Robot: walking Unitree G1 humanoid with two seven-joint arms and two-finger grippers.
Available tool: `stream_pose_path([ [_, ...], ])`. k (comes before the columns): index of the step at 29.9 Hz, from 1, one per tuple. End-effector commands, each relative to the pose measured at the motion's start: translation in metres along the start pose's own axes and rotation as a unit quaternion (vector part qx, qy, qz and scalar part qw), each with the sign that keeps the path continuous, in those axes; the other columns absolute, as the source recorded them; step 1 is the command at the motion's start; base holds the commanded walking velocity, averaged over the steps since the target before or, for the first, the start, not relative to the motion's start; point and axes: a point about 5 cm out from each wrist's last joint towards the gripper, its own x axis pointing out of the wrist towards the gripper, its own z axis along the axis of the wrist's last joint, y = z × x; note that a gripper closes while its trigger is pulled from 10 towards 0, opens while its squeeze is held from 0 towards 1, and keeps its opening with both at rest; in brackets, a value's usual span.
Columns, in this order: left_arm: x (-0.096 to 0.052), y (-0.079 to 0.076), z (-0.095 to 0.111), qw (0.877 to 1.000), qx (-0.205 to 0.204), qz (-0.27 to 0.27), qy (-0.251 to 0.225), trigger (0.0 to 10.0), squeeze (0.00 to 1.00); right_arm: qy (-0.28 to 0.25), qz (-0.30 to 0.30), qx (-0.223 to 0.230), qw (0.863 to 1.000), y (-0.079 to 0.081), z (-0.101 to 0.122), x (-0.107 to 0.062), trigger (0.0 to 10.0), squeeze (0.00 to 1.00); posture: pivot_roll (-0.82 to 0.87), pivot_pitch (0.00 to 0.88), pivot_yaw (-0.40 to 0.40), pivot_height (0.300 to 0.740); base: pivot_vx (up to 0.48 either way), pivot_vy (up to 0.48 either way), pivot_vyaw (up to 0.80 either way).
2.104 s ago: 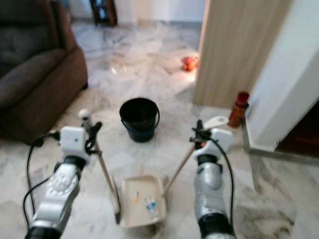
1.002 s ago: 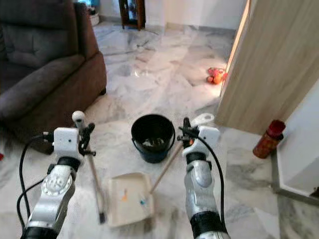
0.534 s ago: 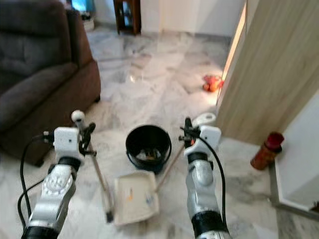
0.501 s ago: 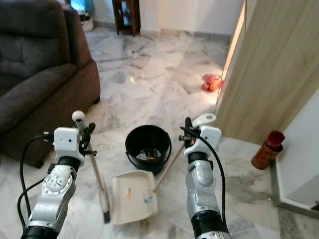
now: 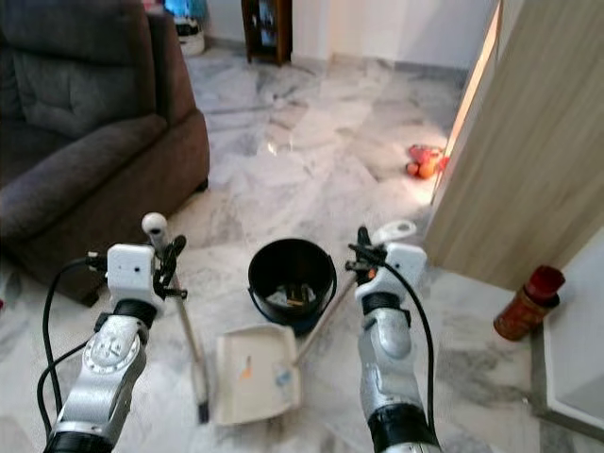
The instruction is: Sweep floor
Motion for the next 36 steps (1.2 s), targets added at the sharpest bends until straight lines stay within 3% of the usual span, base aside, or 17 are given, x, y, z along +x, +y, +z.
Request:
stream_pose_path([
  [1,0.003,0.000,0.010,1.000,0.002,-0.002,-0.025,10.0,0.00,-0.036,0.009,-0.004,0.999,0.002,0.017,0.006,10.0,0.00,0.13,0.000,0.039,0.740,0.000,0.000,0.00],
  [10,0.001,0.002,0.007,1.000,0.006,-0.004,-0.023,10.0,0.00,-0.058,0.032,-0.056,0.996,-0.004,0.029,-0.001,10.0,0.00,0.12,0.000,0.040,0.740,0.000,0.000,0.00],
  [13,0.000,0.004,0.006,1.000,0.012,-0.005,-0.025,10.0,0.00,-0.061,0.033,-0.057,0.996,-0.005,0.031,-0.004,10.0,0.00,0.12,0.000,0.042,0.740,0.000,0.000,0.00],
  [18,-0.013,0.011,0.000,0.998,0.062,-0.010,-0.022,10.0,0.00,-0.070,0.034,-0.061,0.995,-0.006,0.039,-0.008,10.0,0.00,0.13,0.000,0.044,0.740,0.000,0.000,0.00],
  [28,-0.022,0.016,-0.018,0.997,0.072,0.001,0.008,10.0,0.00,-0.078,0.052,-0.076,0.993,-0.015,0.052,-0.019,10.0,0.00,0.12,0.000,0.043,0.740,0.000,0.000,0.00],
  [36,-0.026,0.019,-0.026,0.996,0.081,0.003,0.021,10.0,0.00,-0.094,0.062,-0.048,0.992,-0.012,0.073,-0.030,10.0,0.00,0.12,0.000,0.044,0.740,0.000,0.000,0.00],
])
